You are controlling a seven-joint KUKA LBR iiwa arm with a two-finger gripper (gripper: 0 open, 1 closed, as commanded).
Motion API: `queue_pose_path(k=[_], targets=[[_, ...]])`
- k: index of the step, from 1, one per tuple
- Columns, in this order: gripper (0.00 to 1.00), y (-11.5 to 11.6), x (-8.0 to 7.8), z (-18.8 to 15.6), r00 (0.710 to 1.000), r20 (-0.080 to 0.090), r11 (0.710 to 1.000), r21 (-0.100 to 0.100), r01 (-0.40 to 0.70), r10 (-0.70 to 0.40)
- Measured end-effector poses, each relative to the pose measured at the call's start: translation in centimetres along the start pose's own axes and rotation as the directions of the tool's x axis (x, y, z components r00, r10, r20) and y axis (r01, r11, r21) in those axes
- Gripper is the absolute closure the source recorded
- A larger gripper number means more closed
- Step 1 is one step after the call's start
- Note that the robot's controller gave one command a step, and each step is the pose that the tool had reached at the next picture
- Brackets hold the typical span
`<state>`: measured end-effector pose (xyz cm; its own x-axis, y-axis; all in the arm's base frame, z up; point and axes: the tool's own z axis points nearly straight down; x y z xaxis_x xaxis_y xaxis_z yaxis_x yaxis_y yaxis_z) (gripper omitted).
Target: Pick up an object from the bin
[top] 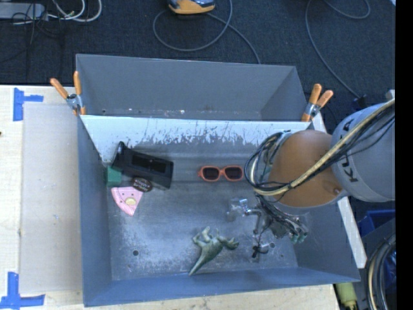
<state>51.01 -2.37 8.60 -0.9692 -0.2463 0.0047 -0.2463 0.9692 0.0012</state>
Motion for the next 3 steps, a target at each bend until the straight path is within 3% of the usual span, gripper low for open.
queue_pose_path(k=[1,2,3], targets=[[0.00,0.2,-0.4,1.1,1.000,-0.002,1.000,-0.001,-0.016,0.016],[0.00,4.4,-0.6,1.3,0.999,-0.003,0.999,-0.001,-0.041,0.041],[1.00,6.1,-0.8,1.4,0.999,-0.004,0.999,-0.002,-0.047,0.047]])
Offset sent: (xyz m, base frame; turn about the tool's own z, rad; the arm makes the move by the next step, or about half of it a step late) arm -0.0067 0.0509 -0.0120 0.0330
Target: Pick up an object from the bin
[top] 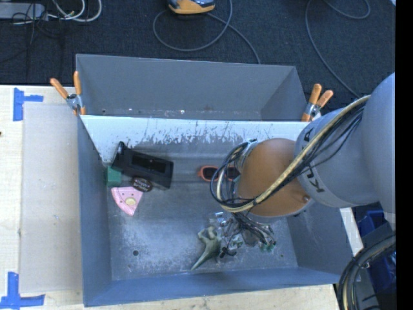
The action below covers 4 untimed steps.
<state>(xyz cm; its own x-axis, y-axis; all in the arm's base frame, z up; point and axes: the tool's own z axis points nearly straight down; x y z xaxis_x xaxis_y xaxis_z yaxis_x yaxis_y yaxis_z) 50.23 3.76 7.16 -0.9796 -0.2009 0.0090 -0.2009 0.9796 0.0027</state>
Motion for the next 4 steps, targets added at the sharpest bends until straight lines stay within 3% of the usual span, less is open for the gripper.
queue_pose_path(k=[1,2,3,4], targets=[[1.00,-0.6,0.2,0.0,1.000,0.000,1.000,0.000,-0.004,0.004],[1.00,-1.3,1.1,-4.8,1.000,-0.009,1.000,-0.002,0.019,-0.019],[1.00,-0.8,-0.7,-6.4,1.000,0.011,1.000,0.002,0.027,-0.027],[1.00,-0.9,0.2,-7.2,1.000,-0.016,1.000,-0.003,0.012,-0.012]])
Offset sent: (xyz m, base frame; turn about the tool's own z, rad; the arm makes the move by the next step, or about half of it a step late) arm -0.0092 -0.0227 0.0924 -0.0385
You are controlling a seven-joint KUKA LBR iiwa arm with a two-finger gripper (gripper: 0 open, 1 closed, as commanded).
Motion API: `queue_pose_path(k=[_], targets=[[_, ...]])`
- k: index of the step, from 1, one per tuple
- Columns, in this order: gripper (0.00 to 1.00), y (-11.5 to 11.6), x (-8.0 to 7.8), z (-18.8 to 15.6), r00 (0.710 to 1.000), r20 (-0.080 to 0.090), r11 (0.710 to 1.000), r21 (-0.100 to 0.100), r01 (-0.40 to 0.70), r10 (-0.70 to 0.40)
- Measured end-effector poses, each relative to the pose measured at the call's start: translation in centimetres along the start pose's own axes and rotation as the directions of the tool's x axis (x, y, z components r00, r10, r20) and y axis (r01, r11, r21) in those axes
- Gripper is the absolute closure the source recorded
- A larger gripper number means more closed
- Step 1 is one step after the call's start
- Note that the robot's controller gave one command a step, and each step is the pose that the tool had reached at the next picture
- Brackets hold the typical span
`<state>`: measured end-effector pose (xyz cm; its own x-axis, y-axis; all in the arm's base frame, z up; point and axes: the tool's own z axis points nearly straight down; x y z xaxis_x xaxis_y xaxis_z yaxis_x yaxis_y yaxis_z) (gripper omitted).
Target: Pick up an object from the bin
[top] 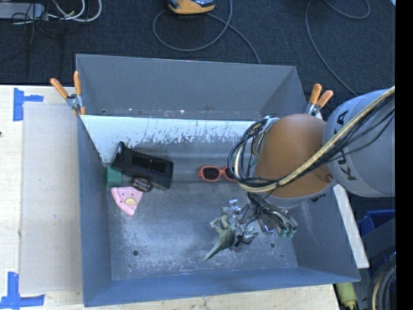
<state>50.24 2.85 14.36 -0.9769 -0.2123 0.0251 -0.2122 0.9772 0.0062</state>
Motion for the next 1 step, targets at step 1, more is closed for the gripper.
queue_pose_path(k=[1], targets=[[1.00,0.30,-1.29,-6.22,1.000,0.015,1.000,0.004,0.027,-0.027]])
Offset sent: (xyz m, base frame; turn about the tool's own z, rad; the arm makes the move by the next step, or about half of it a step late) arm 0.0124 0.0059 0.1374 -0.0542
